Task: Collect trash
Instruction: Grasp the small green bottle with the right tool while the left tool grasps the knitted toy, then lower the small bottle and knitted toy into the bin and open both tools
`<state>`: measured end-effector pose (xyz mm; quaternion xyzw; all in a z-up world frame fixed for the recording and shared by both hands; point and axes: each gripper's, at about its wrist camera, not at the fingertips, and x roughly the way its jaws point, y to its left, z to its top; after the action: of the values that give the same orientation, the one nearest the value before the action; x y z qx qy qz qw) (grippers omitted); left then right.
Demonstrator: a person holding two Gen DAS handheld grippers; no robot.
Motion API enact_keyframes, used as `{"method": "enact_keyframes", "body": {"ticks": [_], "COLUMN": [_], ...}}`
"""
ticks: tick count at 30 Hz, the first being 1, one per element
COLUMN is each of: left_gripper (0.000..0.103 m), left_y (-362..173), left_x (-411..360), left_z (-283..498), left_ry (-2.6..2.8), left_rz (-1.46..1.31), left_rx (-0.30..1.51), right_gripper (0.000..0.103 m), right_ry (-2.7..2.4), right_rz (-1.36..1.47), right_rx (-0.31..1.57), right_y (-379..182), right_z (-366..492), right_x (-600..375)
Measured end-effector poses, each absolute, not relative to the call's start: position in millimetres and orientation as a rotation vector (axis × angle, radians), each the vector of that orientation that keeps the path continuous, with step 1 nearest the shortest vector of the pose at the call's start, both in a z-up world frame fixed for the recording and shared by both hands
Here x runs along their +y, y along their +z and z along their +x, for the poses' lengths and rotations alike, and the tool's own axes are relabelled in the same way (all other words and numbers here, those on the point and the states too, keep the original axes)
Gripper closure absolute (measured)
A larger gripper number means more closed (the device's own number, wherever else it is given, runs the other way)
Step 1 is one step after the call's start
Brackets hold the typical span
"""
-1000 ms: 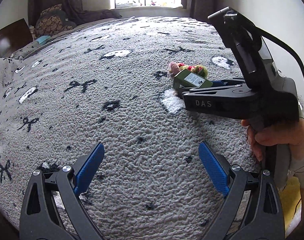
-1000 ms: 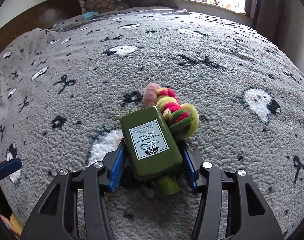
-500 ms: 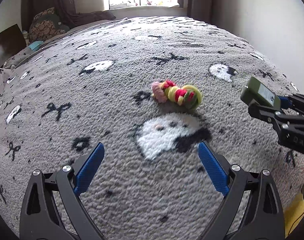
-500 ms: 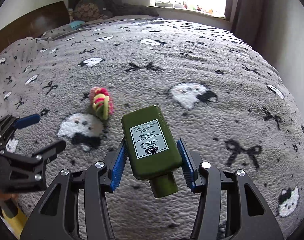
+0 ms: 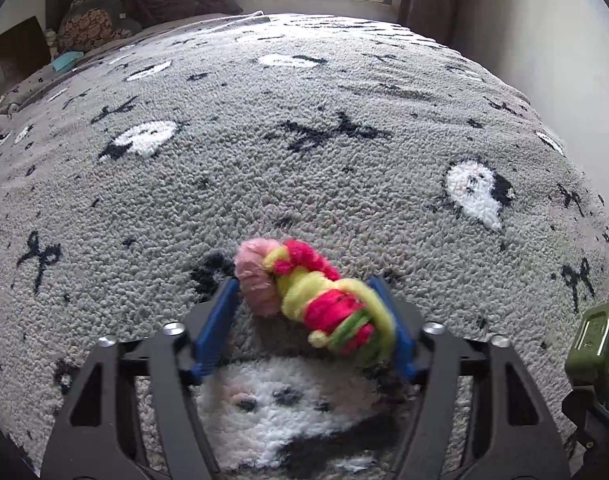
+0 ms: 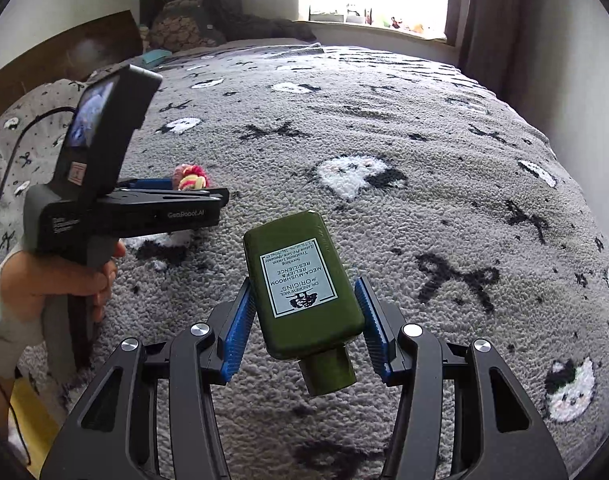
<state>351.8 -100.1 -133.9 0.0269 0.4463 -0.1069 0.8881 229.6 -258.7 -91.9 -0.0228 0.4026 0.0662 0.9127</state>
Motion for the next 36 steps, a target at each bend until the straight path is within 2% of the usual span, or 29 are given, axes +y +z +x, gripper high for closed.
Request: {"method": "enact_keyframes", "body": {"ticks": [1,4,7,22,36], "left_gripper": [0.052,0.060,0.064,0.064,0.064], "left_y": [-133.0,-127.7,-121.3,-84.7,-87.2], "left_x": [-100.4,-100.8,-95.5,-59.0,-38.4], "left_z": [349.5,339.3,324.1,177.6,30.7], "left_ry": [-0.230,-0.255,-0.269,-0.336,-0.394], "left_rz": [0.061,0.095,0.104,0.181,0.214], "left_rx": [0.919,0.907,0.894,0.750,0.675], "right_gripper": [0.052,0.052,0.052,0.053,0.053], "right_ry": [0.137,0.139,0.145,0.136,0.150], "right_rz": [-0.049,-0.060,-0.059,-0.122,-0.146], "right_rx": [0.827,0.821,0.825,0.724,0.625], "right_y": [-91.2,-91.6,-93.5,-68.7,-59.8], "right_z": [227.5,221.2,214.8,120.0,4.8], "right_x": [-258.2,-255.2,-250.9,-222.4,-206.8]}}
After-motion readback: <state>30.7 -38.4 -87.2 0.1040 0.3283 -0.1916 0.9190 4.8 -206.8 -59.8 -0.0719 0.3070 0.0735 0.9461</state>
